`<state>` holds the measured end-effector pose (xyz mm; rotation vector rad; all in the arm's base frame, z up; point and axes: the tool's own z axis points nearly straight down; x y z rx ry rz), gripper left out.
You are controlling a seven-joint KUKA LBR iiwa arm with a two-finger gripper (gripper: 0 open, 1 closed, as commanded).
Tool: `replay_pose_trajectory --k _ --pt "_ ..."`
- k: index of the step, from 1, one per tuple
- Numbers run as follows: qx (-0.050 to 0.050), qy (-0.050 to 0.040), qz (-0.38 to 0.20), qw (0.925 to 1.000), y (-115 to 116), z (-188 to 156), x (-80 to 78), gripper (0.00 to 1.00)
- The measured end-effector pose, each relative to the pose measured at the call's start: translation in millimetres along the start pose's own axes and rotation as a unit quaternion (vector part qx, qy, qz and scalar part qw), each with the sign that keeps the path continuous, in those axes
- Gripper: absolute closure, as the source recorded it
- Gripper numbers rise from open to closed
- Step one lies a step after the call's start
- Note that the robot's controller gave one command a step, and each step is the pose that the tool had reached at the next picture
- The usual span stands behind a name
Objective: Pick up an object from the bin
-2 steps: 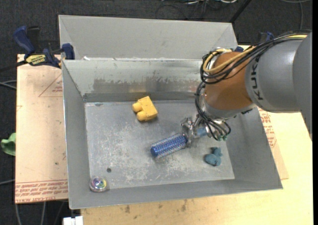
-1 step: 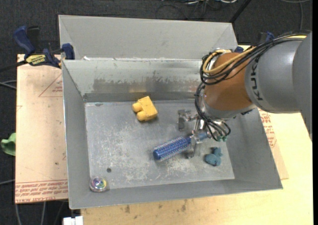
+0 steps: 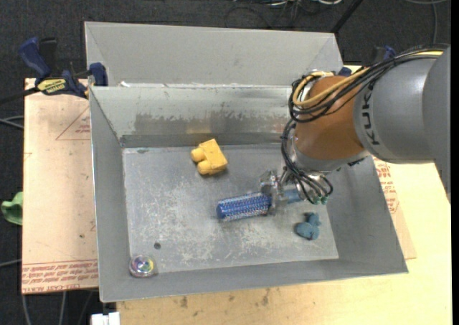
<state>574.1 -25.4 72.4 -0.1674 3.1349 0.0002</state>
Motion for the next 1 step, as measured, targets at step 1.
replay_pose_trajectory --k 1 --pt "0.001 -0.0046 -0.009 0.9999 -4.9 -130.4 -32.1 1.00"
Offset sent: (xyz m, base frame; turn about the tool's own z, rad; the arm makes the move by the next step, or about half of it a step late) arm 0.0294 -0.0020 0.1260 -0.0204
